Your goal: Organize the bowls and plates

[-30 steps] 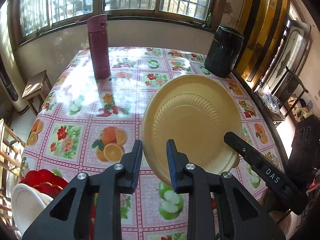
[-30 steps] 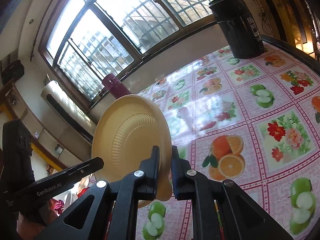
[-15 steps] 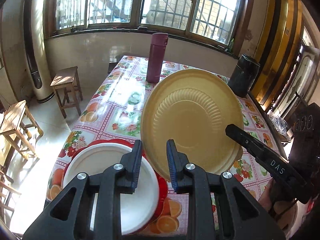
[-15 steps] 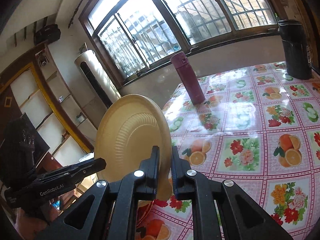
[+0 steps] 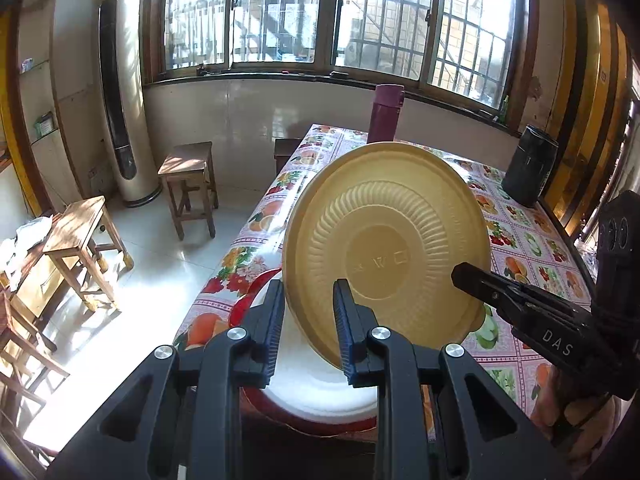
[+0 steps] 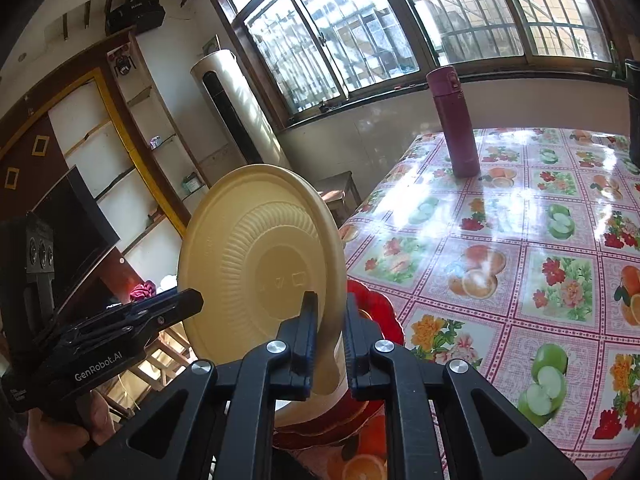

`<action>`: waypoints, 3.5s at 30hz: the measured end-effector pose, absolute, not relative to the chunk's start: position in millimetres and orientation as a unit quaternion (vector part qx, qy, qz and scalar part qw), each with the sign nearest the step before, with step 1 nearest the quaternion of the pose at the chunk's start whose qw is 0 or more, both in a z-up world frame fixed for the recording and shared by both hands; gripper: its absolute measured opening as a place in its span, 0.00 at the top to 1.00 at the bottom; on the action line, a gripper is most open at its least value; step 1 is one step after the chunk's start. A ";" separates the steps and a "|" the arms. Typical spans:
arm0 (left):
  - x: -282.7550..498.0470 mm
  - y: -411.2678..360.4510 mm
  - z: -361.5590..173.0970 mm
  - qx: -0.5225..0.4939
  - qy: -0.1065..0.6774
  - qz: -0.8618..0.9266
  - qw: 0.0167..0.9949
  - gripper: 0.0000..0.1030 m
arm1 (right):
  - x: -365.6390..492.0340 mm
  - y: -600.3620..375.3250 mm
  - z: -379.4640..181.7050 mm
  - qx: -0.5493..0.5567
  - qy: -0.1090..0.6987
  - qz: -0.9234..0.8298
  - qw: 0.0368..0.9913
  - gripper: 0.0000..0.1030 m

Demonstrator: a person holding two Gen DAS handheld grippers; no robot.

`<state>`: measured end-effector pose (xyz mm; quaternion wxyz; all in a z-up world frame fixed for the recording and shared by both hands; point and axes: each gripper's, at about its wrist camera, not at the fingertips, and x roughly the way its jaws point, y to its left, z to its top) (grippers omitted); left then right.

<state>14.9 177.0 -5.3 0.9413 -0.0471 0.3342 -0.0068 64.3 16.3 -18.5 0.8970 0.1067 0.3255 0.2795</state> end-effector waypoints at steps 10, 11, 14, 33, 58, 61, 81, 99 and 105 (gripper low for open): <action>12.7 191.6 -30.4 -0.056 0.352 0.004 0.934 0.78 | 67.5 38.2 -40.1 0.085 0.355 0.280 0.888 0.88; 13.0 192.4 -32.7 -0.058 0.354 0.004 0.933 0.78 | 68.4 38.2 -42.7 0.085 0.357 0.280 0.887 0.88; 14.6 194.8 -39.5 -0.062 0.361 0.005 0.930 0.78 | 70.5 38.1 -49.6 0.084 0.365 0.279 0.885 0.88; 7.4 203.9 -49.9 -0.113 0.354 0.009 0.928 0.78 | 71.6 33.6 -55.4 0.107 0.371 0.291 0.875 0.88; 0.2 214.3 -45.1 -0.149 0.345 0.009 0.927 0.63 | 89.3 24.8 -58.3 0.151 0.410 0.317 0.842 0.81; 0.7 214.7 -46.7 -0.146 0.346 0.015 0.927 0.63 | 90.0 24.9 -58.6 0.149 0.408 0.314 0.844 0.81; 5.1 215.1 -54.0 -0.146 0.356 0.008 0.923 0.61 | 103.6 28.9 -58.8 0.117 0.379 0.255 0.882 0.66; -3.1 195.1 -40.7 -0.082 0.325 0.053 0.941 0.17 | 94.3 19.1 -50.8 0.116 0.359 0.255 0.890 0.55; -6.0 187.7 -41.9 -0.097 0.320 0.043 0.942 0.00 | 74.3 3.0 -46.4 0.106 0.329 0.275 0.897 0.15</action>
